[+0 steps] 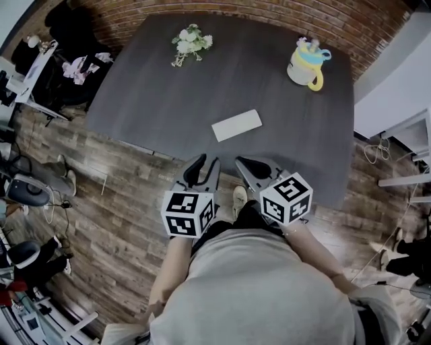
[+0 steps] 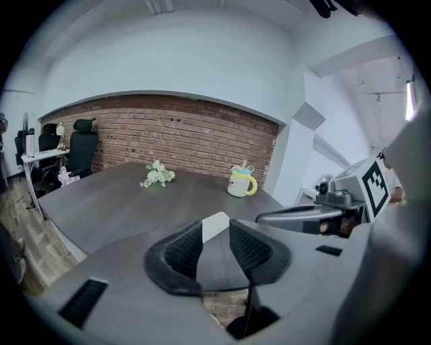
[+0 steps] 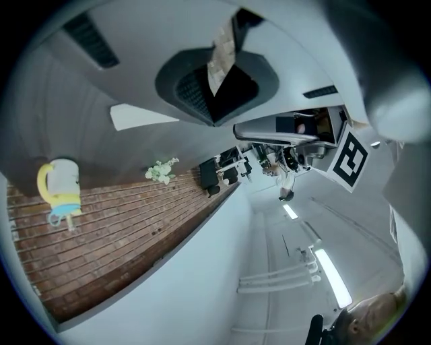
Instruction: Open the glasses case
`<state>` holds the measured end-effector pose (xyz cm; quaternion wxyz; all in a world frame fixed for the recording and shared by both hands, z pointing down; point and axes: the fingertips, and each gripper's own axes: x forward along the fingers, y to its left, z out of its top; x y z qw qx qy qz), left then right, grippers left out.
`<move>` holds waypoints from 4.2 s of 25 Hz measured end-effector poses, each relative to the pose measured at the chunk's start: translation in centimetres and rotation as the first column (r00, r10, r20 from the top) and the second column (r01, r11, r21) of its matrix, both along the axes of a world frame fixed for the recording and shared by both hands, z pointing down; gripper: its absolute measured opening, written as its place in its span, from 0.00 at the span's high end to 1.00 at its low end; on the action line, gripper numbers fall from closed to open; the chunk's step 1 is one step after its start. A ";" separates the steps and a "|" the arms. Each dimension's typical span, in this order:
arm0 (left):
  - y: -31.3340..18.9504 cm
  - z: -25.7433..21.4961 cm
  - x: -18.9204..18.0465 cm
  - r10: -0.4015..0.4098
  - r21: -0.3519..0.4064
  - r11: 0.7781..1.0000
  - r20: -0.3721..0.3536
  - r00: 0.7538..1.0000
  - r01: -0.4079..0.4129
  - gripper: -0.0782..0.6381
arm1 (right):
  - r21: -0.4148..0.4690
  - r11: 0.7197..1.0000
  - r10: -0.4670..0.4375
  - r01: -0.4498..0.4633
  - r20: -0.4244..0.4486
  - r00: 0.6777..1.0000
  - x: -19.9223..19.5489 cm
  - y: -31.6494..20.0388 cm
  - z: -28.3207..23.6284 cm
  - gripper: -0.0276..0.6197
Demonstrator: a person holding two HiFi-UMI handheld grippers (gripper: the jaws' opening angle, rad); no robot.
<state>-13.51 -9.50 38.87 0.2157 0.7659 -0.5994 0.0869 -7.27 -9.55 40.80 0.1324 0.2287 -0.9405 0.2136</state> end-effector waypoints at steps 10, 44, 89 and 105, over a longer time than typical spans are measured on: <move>-6.4 1.6 1.8 0.048 -0.062 0.997 0.010 0.999 -0.048 0.73 | -0.062 0.997 0.037 -0.036 0.005 0.999 2.0 -6.0 1.3 0.95; -10.3 10.5 1.6 0.456 -0.185 0.890 0.313 0.833 -0.417 0.58 | -0.239 0.905 0.334 -0.353 -0.115 0.935 5.8 -6.5 7.1 0.95; -15.1 10.9 0.0 0.449 -0.154 0.892 0.412 0.793 -0.425 0.79 | -0.263 0.910 0.305 -0.320 -0.095 0.948 3.4 -8.8 7.6 0.95; -18.7 11.2 -3.1 0.304 -0.162 0.951 0.362 0.881 -0.262 0.83 | -0.249 0.920 0.280 -0.302 -0.120 0.952 3.1 -10.2 7.6 0.95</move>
